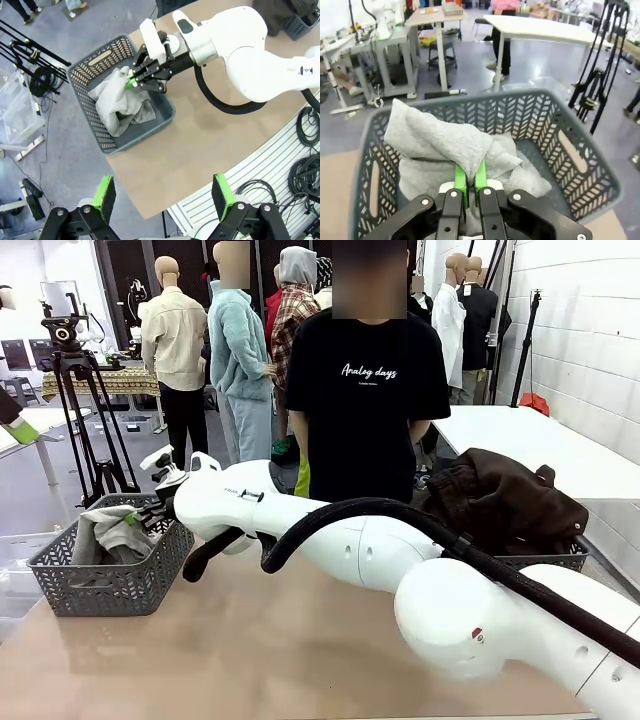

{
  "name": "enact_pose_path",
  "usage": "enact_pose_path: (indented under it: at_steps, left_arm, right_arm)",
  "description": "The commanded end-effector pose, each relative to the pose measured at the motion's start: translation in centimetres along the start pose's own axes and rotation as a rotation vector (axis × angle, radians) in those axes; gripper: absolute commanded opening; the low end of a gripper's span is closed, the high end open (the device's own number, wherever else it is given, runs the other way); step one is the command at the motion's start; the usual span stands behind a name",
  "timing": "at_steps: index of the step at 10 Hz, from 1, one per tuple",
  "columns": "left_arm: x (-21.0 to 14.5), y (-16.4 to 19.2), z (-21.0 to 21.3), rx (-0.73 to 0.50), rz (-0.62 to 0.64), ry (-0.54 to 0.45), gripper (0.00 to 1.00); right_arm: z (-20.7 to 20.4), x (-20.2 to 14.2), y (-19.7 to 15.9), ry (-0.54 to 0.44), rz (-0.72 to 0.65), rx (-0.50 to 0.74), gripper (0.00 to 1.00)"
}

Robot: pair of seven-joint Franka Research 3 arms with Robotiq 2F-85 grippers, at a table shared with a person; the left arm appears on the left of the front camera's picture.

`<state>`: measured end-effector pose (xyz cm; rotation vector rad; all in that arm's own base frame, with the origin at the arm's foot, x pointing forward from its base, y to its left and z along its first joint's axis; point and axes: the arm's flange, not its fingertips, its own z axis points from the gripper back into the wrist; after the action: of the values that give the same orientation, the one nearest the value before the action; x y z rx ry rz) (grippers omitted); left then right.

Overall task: Sort the tops and bottoms.
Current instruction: Sort the clothes according to human instructions.

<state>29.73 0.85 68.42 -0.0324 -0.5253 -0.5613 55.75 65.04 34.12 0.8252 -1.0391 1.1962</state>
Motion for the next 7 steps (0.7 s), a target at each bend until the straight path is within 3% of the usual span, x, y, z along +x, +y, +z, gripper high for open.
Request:
enact_pose_path:
  at_steps: [1, 2, 6, 7]
  left_arm:
    - [-0.1, 0.0, 0.0, 0.0, 0.0, 0.001, 1.0]
    - [-0.1, 0.0, 0.0, 0.0, 0.0, 0.001, 1.0]
    - [-0.1, 0.0, 0.0, 0.0, 0.0, 0.001, 1.0]
    - [-0.1, 0.0, 0.0, 0.0, 0.0, 0.001, 1.0]
  right_arm:
    - [-8.2, 3.3, -5.3, 0.026, -0.007, -0.013, 0.0]
    - [-8.0, 3.5, -5.4, 0.017, 0.006, -0.032, 0.08]
    - [-6.4, 4.5, -6.1, -0.031, 0.033, -0.105, 0.87]
    - [-6.0, 4.8, -6.1, -0.038, 0.031, -0.112, 1.0]
